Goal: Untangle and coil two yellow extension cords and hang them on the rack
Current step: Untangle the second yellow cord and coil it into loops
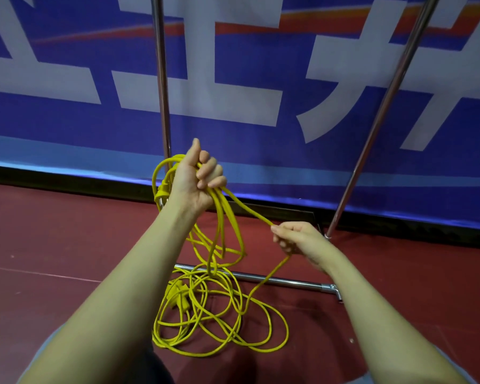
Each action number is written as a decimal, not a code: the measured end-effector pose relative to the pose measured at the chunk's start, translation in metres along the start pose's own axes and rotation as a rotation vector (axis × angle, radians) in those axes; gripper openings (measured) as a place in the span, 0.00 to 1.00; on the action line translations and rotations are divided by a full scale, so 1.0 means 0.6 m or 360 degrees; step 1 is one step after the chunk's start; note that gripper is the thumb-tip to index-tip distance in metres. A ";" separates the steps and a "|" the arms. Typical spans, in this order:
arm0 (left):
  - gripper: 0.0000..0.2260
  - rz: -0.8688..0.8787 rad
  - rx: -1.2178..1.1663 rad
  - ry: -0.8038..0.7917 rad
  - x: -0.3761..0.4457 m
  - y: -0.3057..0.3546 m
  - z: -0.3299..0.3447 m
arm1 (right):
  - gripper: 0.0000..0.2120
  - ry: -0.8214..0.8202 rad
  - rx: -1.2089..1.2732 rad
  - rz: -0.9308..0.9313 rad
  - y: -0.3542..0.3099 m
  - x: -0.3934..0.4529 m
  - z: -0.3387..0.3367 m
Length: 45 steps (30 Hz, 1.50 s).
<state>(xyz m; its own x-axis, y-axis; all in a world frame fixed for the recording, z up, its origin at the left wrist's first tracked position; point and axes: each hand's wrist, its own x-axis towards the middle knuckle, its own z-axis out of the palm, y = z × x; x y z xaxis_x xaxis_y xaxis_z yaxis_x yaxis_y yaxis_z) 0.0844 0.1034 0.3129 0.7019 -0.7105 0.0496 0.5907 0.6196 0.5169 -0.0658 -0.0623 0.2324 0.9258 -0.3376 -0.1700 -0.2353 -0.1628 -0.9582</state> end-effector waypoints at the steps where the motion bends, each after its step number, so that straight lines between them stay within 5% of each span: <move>1: 0.28 -0.0045 0.0116 0.0000 -0.001 -0.003 -0.004 | 0.11 0.0070 0.0146 0.0023 0.000 0.003 -0.003; 9: 0.22 -0.0374 0.1318 -0.0251 -0.013 -0.060 -0.027 | 0.04 0.0261 0.1494 0.0039 -0.089 -0.004 -0.016; 14: 0.13 -0.0633 0.1466 -0.0536 -0.020 -0.094 -0.027 | 0.18 0.0177 0.1860 -0.0066 -0.134 -0.023 -0.013; 19: 0.15 -0.0668 0.1696 -0.0850 -0.024 -0.121 -0.025 | 0.21 0.0221 0.1979 -0.0071 -0.137 -0.022 -0.015; 24: 0.07 -0.0504 0.1708 -0.0799 -0.023 -0.127 -0.009 | 0.23 0.0261 0.1882 -0.0099 -0.128 -0.018 -0.026; 29: 0.05 -0.0415 0.1111 -0.0458 -0.012 -0.125 -0.004 | 0.12 0.0379 0.1197 -0.0017 -0.095 -0.007 -0.031; 35: 0.08 -0.0086 0.0518 -0.0022 0.010 -0.093 0.009 | 0.09 -0.0095 0.0248 0.0060 -0.061 -0.018 0.001; 38: 0.08 0.0017 0.0386 0.0026 0.012 -0.073 0.010 | 0.06 -0.0034 0.0040 -0.0170 -0.066 -0.017 0.014; 45: 0.10 -0.0226 0.0742 0.0033 0.001 -0.055 -0.009 | 0.10 0.0440 0.0637 -0.0428 -0.101 -0.016 0.003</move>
<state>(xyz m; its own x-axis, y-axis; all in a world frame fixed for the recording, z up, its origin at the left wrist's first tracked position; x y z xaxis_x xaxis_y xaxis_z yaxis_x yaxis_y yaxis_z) 0.0675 0.0844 0.2915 0.6380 -0.7674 -0.0638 0.4433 0.2982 0.8453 -0.0597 -0.0474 0.2915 0.8130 -0.5723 0.1075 0.1791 0.0701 -0.9813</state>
